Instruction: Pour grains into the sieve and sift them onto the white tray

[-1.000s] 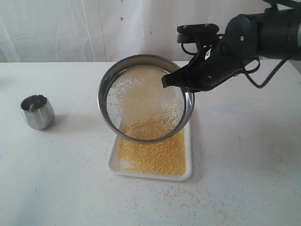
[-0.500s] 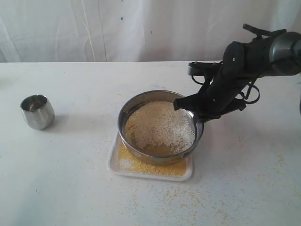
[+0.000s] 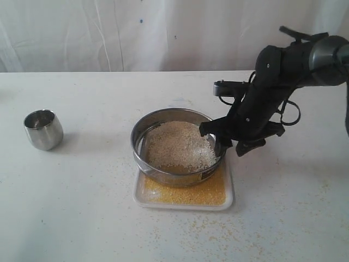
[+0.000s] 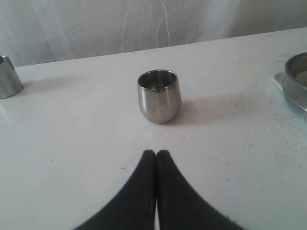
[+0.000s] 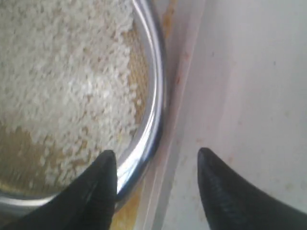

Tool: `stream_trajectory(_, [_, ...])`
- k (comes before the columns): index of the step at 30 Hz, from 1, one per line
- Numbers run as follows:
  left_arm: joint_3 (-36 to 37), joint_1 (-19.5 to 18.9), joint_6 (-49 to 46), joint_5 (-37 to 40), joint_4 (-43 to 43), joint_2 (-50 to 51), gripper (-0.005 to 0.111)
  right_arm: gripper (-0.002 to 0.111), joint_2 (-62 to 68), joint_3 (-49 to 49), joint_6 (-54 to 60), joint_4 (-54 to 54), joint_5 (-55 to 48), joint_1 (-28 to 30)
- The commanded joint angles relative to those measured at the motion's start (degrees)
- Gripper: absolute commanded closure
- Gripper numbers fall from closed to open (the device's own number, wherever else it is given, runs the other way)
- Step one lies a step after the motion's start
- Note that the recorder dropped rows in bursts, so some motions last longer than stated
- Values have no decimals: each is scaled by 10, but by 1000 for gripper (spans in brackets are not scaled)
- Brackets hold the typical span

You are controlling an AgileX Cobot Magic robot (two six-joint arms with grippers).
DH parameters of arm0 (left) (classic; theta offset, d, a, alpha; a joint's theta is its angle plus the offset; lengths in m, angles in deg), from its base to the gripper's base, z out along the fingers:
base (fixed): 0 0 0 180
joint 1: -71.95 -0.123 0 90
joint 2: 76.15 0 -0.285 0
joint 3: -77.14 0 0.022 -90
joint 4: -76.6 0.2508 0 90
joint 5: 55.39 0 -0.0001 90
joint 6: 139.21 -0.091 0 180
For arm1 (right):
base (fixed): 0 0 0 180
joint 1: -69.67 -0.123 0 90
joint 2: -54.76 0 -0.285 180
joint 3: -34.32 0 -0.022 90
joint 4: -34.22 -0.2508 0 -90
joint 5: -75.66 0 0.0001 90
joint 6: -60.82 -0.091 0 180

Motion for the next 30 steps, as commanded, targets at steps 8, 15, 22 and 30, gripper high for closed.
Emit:
stream_trajectory(8, [2,0,0,-3,-5,-3,107,99,-232,-101,-46,210,-76,16])
stream_trajectory(15, [2,0,0,-3,-5,-3,107,108,-348,-238,-111,155,152,88])
stream_trajectory(22, [2,0,0,-3,-5,-3,107,108,-543,-459,-122,134,463,109])
stream_trajectory(30, [2,0,0,-3,-5,-3,107,108,-730,-570,-94,134,501,109])
